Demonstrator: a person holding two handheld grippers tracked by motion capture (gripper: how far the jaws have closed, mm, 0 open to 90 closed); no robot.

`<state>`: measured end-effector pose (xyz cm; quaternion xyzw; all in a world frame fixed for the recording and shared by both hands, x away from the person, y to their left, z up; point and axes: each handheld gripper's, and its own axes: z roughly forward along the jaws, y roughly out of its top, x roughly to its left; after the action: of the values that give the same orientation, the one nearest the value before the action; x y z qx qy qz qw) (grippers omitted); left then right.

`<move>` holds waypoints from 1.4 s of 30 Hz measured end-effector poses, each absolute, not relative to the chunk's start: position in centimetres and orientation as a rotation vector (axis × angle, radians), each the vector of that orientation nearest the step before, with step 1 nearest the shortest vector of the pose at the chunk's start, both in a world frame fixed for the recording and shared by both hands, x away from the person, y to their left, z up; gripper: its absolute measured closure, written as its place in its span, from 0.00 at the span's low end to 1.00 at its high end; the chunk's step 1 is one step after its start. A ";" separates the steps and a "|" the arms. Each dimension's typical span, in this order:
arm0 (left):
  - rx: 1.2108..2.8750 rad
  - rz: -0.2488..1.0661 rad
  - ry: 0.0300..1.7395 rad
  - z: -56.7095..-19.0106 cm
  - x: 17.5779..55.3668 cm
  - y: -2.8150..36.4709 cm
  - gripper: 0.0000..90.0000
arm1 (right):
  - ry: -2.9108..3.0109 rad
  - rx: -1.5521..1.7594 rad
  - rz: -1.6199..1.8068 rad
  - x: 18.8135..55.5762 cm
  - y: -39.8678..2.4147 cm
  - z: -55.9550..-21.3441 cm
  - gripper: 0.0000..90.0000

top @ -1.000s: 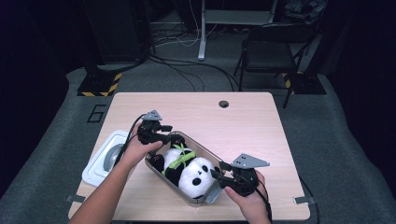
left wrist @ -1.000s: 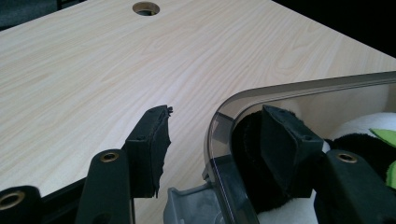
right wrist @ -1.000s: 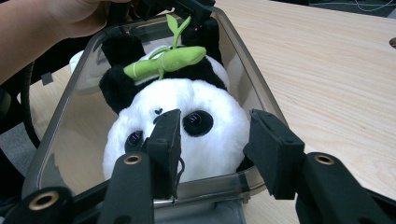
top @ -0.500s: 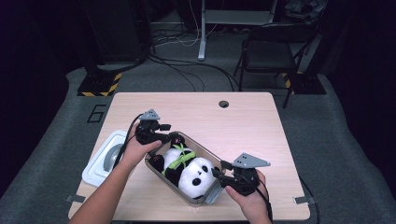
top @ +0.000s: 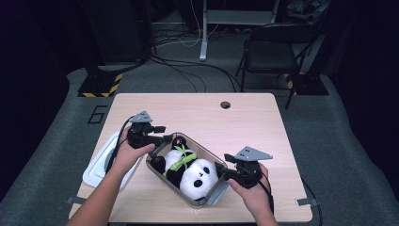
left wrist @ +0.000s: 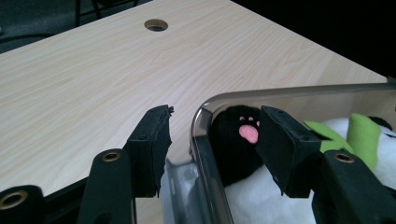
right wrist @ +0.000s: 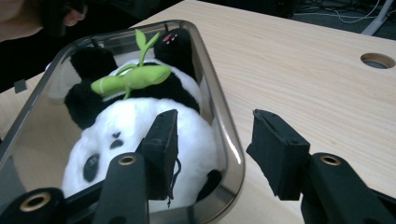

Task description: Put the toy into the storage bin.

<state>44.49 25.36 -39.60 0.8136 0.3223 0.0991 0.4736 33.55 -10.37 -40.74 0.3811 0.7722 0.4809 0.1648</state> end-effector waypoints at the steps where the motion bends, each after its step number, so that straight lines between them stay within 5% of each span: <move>1: 1.980 0.242 0.792 -39.6 44.2 25.6 0.49 | 2.204 1.085 1.367 33.8 -10.4 -40.7 0.56; 21: 1.902 0.281 0.928 -40.5 37.0 31.2 0.47 | 2.320 0.991 1.313 38.3 -8.5 -41.6 0.55; 35: 1.903 0.261 0.960 -42.6 34.8 31.4 0.46 | 2.393 0.974 1.302 38.9 -7.7 -42.2 0.79; 42: 1.886 0.233 0.953 -43.1 34.4 31.1 0.43 | 2.388 0.982 1.307 38.7 -7.7 -42.2 0.84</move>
<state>34.43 31.09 -43.09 0.7751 0.3919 0.0956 0.4863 38.74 -7.69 -42.20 0.3369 0.8188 0.4481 0.1237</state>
